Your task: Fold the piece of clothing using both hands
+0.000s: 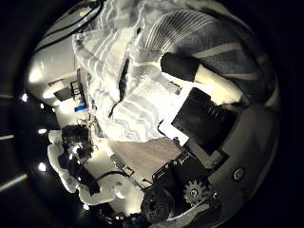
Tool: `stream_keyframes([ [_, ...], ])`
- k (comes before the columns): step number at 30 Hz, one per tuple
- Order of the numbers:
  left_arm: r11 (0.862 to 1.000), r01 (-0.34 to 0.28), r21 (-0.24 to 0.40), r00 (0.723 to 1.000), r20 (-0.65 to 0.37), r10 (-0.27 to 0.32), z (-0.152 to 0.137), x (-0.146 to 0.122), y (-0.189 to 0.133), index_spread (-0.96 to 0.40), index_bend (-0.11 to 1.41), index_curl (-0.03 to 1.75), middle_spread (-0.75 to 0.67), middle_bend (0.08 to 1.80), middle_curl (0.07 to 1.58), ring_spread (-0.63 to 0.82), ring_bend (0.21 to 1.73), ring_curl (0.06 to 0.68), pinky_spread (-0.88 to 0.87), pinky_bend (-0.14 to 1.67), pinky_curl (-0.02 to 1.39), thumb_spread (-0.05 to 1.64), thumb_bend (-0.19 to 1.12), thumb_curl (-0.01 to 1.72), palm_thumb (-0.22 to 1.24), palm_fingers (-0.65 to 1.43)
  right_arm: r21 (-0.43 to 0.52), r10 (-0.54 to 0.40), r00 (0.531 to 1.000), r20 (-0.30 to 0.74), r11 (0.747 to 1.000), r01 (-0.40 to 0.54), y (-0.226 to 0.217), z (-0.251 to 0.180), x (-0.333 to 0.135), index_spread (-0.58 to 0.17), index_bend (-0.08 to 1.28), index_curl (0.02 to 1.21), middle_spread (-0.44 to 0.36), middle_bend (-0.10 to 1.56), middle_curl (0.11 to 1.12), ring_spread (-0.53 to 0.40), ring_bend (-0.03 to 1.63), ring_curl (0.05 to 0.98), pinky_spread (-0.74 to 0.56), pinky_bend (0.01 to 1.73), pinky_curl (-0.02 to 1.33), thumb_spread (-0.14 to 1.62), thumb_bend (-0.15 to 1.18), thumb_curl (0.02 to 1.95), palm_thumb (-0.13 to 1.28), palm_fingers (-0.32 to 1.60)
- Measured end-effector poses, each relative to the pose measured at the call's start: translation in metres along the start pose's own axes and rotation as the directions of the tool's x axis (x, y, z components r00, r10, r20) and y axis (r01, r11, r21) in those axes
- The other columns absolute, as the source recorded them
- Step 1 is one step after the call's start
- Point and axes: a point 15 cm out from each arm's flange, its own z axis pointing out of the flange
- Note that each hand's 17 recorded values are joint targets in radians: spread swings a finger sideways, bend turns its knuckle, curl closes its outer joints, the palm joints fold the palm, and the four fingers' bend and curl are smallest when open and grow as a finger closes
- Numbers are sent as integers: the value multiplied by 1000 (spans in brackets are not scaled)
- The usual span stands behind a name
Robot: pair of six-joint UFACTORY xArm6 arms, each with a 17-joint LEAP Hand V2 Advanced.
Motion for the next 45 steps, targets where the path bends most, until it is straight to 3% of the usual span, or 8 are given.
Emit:
stream_keyframes([
  [9,1000,-11,-11,1000,-5,11,0,-1,8,-36,204,425,295,160,244,479,532,224,506,278,341,1169,-17,275,209,50,-12,14,1000,-27,1000,-15,26,-34,27,-271,1104,842,-120,1339,720,-185,1444,563,-236,1245,794,990,119,658,1076,1184],
  [20,999,-18,-39,1000,-15,17,32,2,14,-30,196,424,291,161,238,477,528,225,503,279,336,1173,-16,274,215,51,9,99,995,9,995,-99,57,-72,107,-237,1143,853,-108,1382,720,-177,1471,605,-195,1246,844,997,83,765,1082,1149],
  [26,999,-33,-33,999,-25,32,47,18,8,-25,197,423,287,161,237,477,528,226,503,281,334,1180,-16,275,228,51,78,98,995,7,992,-98,72,-109,118,-229,1149,852,-106,1390,714,-176,1469,616,-187,1237,864,1000,64,812,1084,1146],
  [31,999,-41,-22,999,-23,40,45,24,5,-24,194,419,285,164,239,477,526,226,503,280,332,1182,-17,274,230,53,132,45,999,-6,990,-44,81,-140,88,-226,1152,850,-105,1394,710,-176,1465,622,-183,1230,879,1001,45,847,1079,1145],
  [37,999,-46,28,998,-33,47,21,30,8,-24,193,416,285,162,240,477,530,227,502,279,330,1184,-17,271,233,56,157,-69,997,-41,985,74,88,-159,24,-223,1153,848,-104,1400,707,-176,1461,629,-181,1220,895,1011,28,886,1076,1145],
  [45,994,-51,94,998,-28,54,-17,24,23,-24,194,413,277,164,242,477,534,226,501,282,331,1183,-18,271,231,57,170,-247,965,-92,951,259,104,-167,-89,-221,1161,843,-104,1402,704,-177,1459,638,-181,1209,912,1019,3,927,1066,1147],
])
